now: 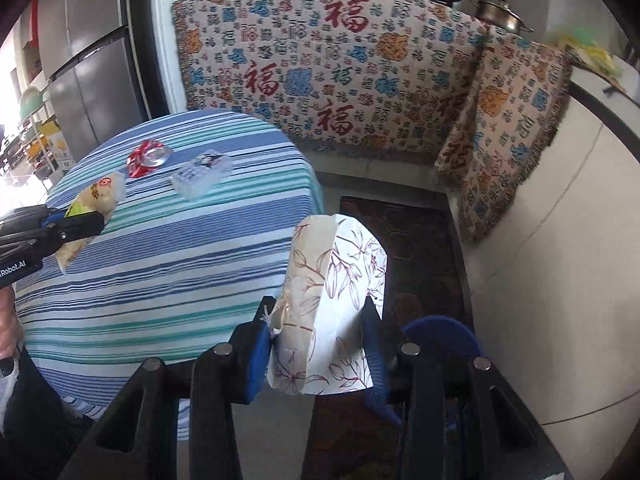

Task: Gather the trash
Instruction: 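Carry the snack wrapper to the blue basket while the right tool carries the paper box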

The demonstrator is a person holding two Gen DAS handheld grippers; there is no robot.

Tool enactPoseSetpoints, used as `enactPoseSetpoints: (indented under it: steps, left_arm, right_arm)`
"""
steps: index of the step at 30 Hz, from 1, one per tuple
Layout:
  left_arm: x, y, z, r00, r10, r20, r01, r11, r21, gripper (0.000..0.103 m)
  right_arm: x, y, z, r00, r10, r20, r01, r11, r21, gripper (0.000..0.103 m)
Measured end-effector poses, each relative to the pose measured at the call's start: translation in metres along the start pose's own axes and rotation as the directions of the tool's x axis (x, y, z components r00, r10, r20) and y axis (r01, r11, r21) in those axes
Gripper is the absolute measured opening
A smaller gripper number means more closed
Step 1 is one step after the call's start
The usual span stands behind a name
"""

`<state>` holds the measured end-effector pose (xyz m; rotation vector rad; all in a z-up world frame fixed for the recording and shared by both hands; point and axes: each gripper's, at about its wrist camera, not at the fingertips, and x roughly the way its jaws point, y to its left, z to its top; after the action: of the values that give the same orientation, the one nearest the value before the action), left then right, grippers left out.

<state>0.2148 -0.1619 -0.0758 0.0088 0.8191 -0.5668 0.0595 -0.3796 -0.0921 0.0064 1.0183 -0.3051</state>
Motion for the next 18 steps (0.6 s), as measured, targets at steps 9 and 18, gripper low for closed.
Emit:
enactPoseSetpoints:
  steps: [9, 18]
  left_arm:
    - [0.075, -0.122, 0.024, 0.985, -0.170, -0.038, 0.172, 0.984, 0.053, 0.013]
    - [0.170, -0.197, 0.024, 0.959, -0.242, -0.149, 0.254, 0.965, 0.066, 0.013]
  right_arm:
    - [0.014, -0.128, -0.045, 0.993, -0.107, -0.049, 0.114, 0.977, 0.181, 0.042]
    - [0.059, -0.204, -0.078, 0.991, -0.086, -0.102, 0.114, 0.941, 0.318, 0.042]
